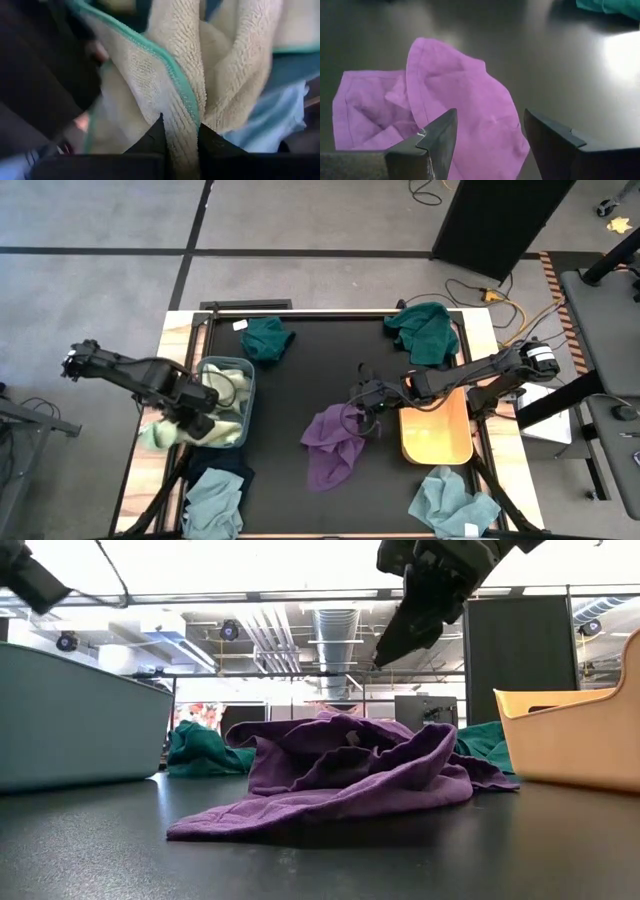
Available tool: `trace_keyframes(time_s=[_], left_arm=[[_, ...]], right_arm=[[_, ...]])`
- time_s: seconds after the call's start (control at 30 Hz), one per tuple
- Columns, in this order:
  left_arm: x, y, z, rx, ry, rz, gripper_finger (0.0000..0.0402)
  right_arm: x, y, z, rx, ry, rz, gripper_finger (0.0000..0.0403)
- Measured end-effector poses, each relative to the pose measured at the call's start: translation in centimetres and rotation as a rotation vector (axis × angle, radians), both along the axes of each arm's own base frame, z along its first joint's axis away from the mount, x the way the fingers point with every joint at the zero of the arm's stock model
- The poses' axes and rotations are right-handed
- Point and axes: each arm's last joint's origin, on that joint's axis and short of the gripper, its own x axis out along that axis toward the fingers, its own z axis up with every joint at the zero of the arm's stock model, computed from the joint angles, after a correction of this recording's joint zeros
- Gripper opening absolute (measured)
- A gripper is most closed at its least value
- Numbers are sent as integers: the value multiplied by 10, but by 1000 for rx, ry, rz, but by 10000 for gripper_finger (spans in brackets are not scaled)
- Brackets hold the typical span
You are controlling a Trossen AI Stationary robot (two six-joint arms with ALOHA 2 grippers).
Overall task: Sort microfiber towel by color & place in baskets
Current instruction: Put the light green microfiber towel into the blue bin
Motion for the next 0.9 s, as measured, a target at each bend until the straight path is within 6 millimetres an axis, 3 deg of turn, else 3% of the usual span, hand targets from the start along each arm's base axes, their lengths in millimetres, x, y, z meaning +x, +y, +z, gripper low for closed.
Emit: trace_keyframes(time_s=[0.3,0.6,0.8,0.9], left_arm=[[23,8,30,369,-288,-289,17],[76,17,10,516,-273,-573,17],[91,17,14,614,-430,-563,17],[86,18,23,628,-522,-475,17]], right_arm=[[2,0,2,3,-25,0,219],[4,0,4,7,-56,0,219],[4,0,4,8,-56,0,219],[4,0,4,8,-55,0,219]])
